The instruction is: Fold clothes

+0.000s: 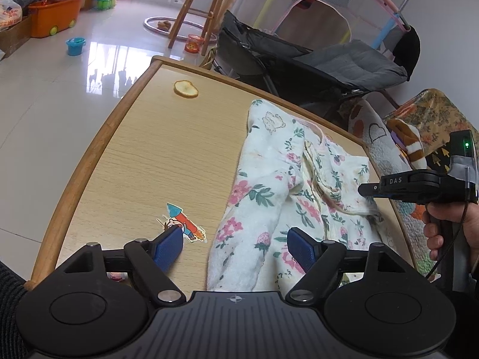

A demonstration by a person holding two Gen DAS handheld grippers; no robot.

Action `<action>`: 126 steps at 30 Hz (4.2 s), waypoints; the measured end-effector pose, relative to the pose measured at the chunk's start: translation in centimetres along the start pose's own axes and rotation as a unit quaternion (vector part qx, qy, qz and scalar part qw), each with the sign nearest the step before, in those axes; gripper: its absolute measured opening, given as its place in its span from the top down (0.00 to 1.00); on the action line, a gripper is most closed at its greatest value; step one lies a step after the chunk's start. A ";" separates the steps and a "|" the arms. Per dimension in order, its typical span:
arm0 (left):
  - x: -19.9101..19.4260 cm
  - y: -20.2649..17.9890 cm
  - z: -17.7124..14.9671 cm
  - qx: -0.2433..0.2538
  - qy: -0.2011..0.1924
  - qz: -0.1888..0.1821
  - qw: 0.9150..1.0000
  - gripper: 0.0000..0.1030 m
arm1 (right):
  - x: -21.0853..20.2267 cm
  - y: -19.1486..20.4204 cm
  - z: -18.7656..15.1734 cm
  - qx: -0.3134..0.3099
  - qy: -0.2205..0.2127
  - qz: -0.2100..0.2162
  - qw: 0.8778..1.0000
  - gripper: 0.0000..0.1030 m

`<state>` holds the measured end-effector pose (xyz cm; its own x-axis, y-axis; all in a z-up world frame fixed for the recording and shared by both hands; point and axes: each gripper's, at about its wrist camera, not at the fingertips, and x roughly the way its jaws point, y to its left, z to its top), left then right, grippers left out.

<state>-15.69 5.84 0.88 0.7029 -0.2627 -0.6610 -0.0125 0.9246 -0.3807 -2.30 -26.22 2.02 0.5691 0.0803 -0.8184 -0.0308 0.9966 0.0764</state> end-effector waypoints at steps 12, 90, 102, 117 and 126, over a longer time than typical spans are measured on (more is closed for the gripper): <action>0.0 0.0 0.0 0.003 0.000 0.002 1.000 0.22 | -2.3 3.0 0.8 -0.084 -0.036 0.007 0.996 0.95; -1.4 0.1 0.1 -0.020 -0.027 0.029 0.999 0.22 | -10.3 1.8 -2.6 -0.059 -0.104 0.066 0.991 0.51; -4.8 -2.7 -0.9 0.049 -0.059 0.036 0.996 0.22 | -9.5 -7.3 -10.9 0.114 -0.041 0.044 0.992 0.51; -4.1 -3.8 -2.1 0.102 0.011 0.054 0.993 0.85 | -8.5 -7.0 -12.2 0.114 -0.010 0.035 0.993 0.51; -4.1 -6.3 -2.1 0.161 0.020 0.021 0.987 0.97 | -8.5 -6.7 -12.3 0.107 -0.012 0.035 0.994 0.50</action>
<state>-20.01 0.46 4.64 0.6773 -0.2270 -0.6998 0.1901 0.9729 -0.1315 -17.01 -33.31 1.48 0.5907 0.1455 -0.7936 0.1042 0.9616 0.2538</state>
